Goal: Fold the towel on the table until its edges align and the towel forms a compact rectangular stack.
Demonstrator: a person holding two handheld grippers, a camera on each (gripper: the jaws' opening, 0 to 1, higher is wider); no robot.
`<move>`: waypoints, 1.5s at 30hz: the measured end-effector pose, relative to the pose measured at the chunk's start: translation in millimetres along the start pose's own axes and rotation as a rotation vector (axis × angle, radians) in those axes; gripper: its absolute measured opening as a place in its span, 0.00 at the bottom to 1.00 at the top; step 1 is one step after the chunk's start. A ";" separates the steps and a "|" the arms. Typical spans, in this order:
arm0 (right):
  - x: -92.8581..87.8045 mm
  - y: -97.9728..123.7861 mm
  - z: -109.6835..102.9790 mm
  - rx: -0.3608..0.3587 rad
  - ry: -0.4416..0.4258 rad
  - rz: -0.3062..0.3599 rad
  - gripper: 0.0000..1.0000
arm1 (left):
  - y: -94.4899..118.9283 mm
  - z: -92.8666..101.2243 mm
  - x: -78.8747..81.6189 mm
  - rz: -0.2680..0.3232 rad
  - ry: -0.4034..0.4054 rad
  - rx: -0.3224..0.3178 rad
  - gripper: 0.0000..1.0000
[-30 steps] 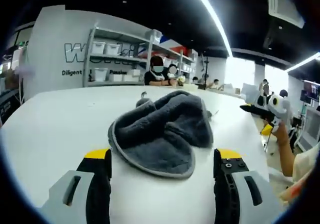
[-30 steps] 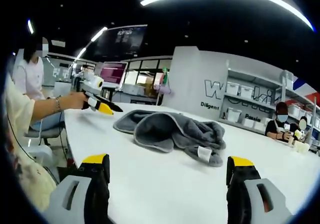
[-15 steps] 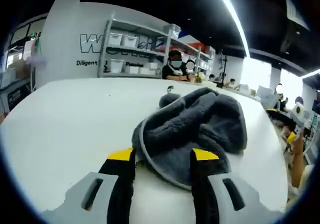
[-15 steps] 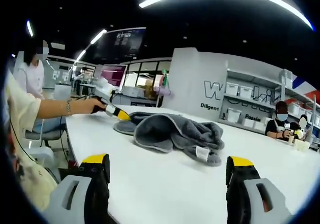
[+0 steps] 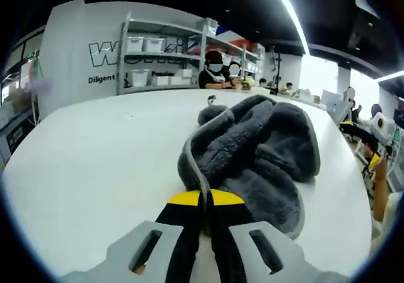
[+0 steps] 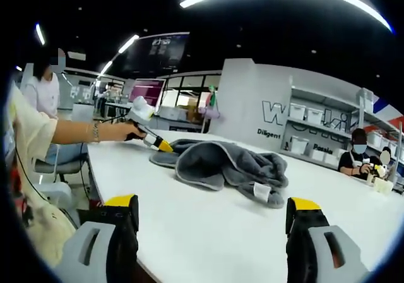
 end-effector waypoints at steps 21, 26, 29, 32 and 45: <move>-2.3 -1.1 2.3 -0.004 -0.001 -0.012 0.99 | 58.3 40.3 79.5 0.157 -0.013 -0.104 0.02; -3.0 0.0 4.3 -0.007 -0.009 -0.009 0.99 | 75.8 49.9 100.1 0.193 -0.037 -0.116 0.02; -3.0 0.0 3.9 -0.007 -0.007 -0.011 0.99 | 85.3 52.2 110.8 0.207 -0.061 -0.105 0.02; -1.6 -0.2 2.7 -0.005 -0.007 -0.006 0.99 | 98.4 49.4 122.8 0.231 -0.073 -0.100 0.02; 3.2 -3.2 -10.9 0.036 -0.005 -0.001 0.99 | 137.5 34.1 147.9 0.305 -0.066 -0.039 0.02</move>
Point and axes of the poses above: the point that each gripper's makers call its tool centre point, and the gripper's own axes: y roughly backward along the fingers, z roughly to its right, x roughly out of its top, the point moved 3 cm from there along y, roughly backward along the fingers, and after that the axes turned 9 degrees about -z, right-handed, at the moved point
